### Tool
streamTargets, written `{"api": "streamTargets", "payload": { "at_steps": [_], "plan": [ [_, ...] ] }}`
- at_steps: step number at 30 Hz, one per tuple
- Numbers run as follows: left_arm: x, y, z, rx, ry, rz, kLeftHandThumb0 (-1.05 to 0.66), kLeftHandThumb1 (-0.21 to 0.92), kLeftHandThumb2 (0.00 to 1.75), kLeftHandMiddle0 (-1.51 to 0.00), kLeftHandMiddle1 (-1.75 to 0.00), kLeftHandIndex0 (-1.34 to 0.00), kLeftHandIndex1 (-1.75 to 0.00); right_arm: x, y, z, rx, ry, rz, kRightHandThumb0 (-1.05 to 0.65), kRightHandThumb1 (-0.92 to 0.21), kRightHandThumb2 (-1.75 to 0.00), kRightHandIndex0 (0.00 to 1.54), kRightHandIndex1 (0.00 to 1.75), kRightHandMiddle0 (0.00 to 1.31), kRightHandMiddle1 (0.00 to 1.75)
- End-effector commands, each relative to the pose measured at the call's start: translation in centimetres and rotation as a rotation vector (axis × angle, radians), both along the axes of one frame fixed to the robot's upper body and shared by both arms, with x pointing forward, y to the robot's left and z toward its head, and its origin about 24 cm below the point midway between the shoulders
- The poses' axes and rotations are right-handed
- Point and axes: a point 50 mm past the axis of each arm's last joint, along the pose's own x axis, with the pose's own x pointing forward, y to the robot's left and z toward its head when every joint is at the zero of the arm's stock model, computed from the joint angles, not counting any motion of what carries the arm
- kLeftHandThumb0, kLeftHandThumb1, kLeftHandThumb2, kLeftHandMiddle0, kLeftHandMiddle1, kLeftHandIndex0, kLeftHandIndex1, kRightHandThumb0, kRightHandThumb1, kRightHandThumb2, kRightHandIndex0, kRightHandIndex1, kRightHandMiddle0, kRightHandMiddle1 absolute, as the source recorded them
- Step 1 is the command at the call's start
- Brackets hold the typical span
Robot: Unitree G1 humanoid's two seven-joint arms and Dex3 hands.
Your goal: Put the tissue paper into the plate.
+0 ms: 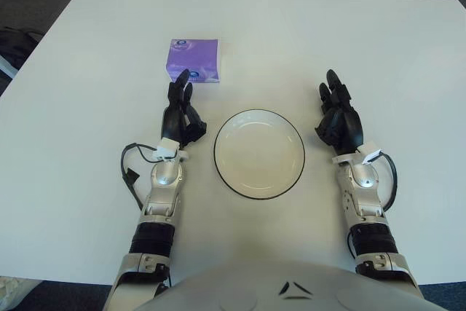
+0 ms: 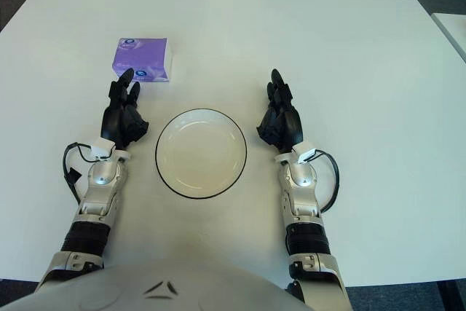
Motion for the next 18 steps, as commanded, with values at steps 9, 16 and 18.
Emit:
{"api": "streamTargets", "payload": {
  "at_steps": [9,16,18],
  "plan": [
    [-2.7,0.9,-0.5,-0.022,0.047,0.018,-0.84,0.92,1.13,-0.33,-0.01,0.0,-0.57,-1.5,-0.2,-3.9,0.014,0.191,-0.016,-0.85,-0.92,-1.06,0.0,0.0,0.0,0.04],
    [-3.1,2.1,1.2,0.018,-0.031,0.08,-0.84,0.92,1.13,-0.32,0.0,0.0,-0.58,-1.5,-0.2,-4.0,0.012,0.19,-0.012,-0.85,-0.92,-1.06,0.0,0.0,0.0,0.04],
    [-3.4,2.7,2.0,0.043,-0.073,0.109,-0.85,0.92,1.13,-0.31,0.0,0.0,-0.56,-1.4,-0.2,-4.0,0.012,0.192,-0.011,-0.85,-0.92,-1.06,0.0,0.0,0.0,0.05]
  ]
}}
